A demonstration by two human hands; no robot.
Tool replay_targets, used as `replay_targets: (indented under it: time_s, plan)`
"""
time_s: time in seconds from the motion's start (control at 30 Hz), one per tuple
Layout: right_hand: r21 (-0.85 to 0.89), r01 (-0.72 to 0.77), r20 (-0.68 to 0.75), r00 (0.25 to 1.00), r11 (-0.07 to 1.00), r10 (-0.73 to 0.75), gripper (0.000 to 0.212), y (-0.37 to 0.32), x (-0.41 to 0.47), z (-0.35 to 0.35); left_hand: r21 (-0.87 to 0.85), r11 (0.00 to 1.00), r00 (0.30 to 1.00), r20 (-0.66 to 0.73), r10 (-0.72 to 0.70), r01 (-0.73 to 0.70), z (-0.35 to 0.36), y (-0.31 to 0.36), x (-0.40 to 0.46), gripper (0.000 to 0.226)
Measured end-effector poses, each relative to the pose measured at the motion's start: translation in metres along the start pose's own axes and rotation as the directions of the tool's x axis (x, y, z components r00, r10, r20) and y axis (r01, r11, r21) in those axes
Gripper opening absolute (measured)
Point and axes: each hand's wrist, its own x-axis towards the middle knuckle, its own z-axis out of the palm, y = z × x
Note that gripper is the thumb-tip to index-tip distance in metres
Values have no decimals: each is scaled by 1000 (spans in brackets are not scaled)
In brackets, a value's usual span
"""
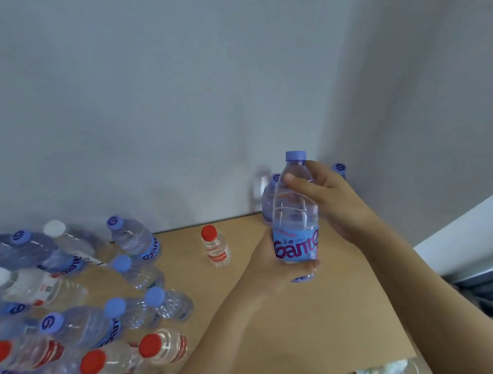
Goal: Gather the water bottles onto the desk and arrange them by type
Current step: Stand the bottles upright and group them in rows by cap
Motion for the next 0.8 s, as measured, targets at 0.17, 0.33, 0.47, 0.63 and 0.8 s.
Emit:
replay_targets:
  time_s: [0.17, 0.33, 0.47, 0.63, 0.8]
  plan:
    - [-44, -55, 30, 998, 998, 56, 28, 39, 2, -48, -17, 999, 999, 30, -32, 33, 35, -33, 39, 46]
    - [-106, -102, -4, 995, 989, 102, 21, 77, 5, -79, 44, 990, 987, -99, -128, 133, 62, -80, 75, 67]
    - [-152, -170, -13, 985, 974, 170, 27, 98, 6, -98, 79, 986, 982, -127, -138, 148, 79, -103, 97, 75]
    - [-177, -192, -38, 981, 965, 189, 28, 120, 6, -113, 95, 984, 982, -127, -137, 150, 96, -126, 118, 73]
    - [-239, -184, -54, 983, 954, 176, 36, 137, 4, -122, 123, 986, 977, -193, -86, 111, 110, -142, 134, 68]
